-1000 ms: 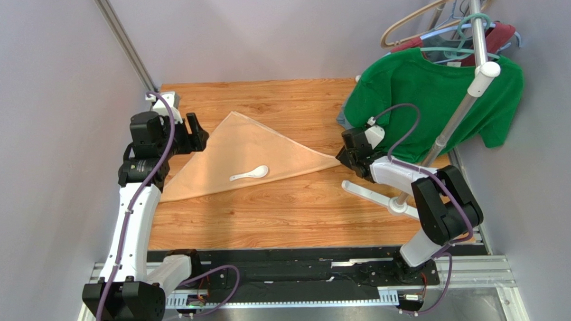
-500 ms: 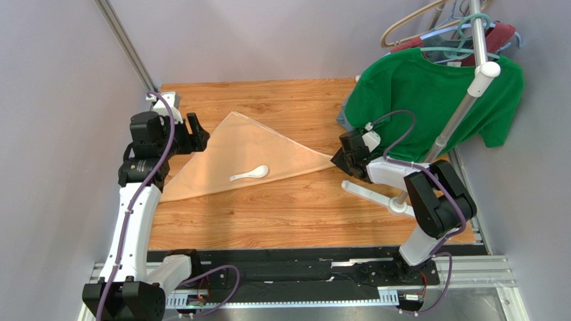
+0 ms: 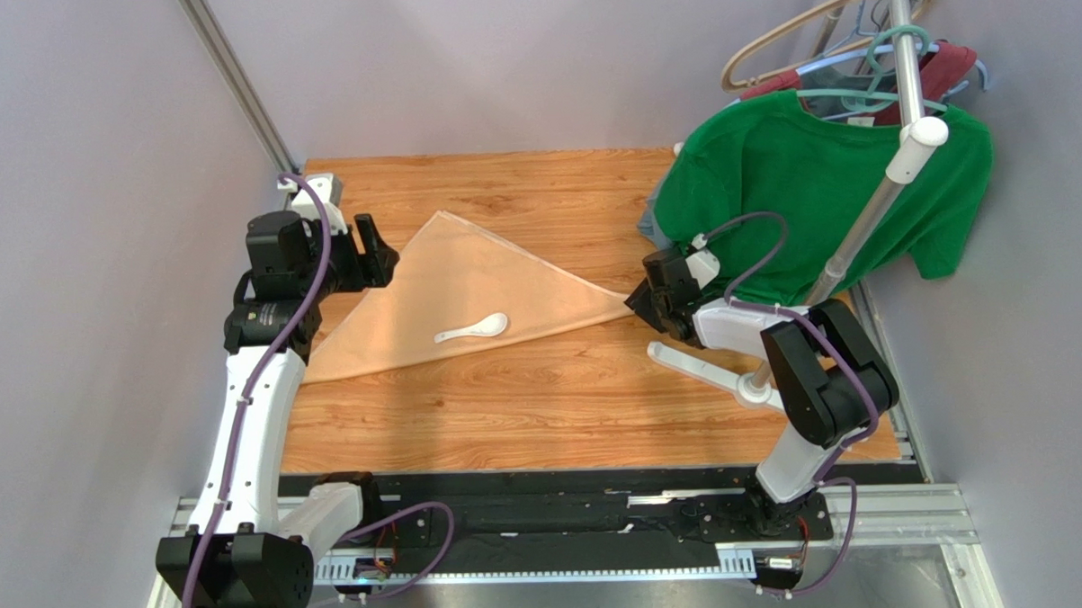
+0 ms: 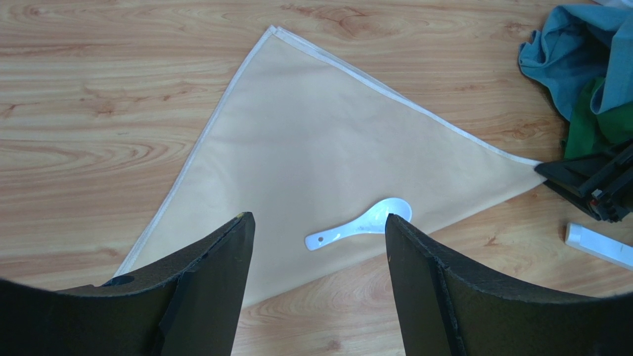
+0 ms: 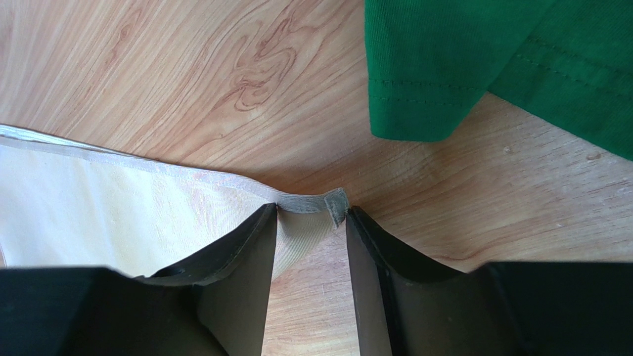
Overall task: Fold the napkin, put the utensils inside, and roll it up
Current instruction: Fold the napkin
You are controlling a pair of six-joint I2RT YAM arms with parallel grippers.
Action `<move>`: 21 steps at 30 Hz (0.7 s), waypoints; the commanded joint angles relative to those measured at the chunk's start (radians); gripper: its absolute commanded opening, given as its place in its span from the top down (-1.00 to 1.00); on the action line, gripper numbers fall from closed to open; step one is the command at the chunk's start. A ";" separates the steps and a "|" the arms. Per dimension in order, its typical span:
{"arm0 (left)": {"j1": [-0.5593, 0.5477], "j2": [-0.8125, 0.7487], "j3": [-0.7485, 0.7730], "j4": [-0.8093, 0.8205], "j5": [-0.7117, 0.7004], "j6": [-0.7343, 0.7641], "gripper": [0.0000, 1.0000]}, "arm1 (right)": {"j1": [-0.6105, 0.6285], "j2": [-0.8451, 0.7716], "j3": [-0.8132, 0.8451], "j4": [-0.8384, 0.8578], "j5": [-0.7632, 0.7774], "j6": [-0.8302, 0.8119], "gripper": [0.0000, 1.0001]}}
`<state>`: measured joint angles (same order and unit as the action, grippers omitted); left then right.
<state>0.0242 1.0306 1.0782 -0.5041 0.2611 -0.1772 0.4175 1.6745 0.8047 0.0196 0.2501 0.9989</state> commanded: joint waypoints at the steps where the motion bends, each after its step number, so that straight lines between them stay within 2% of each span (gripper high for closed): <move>1: 0.005 -0.004 0.014 0.036 0.021 -0.016 -0.48 | 0.001 0.011 0.013 -0.009 0.014 0.026 0.17; 11: 0.005 -0.006 0.012 0.038 0.024 -0.018 -0.48 | 0.001 0.013 -0.012 -0.043 0.041 0.035 0.42; 18: 0.005 -0.006 0.012 0.039 0.024 -0.016 -0.48 | 0.000 0.002 -0.019 -0.066 0.090 0.032 0.49; 21: 0.005 -0.006 0.012 0.039 0.026 -0.016 -0.48 | 0.001 -0.015 -0.027 -0.079 0.119 0.021 0.44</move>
<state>0.0242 1.0306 1.0782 -0.4973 0.2722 -0.1802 0.4175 1.6760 0.8001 -0.0101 0.2832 1.0183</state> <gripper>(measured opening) 0.741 0.263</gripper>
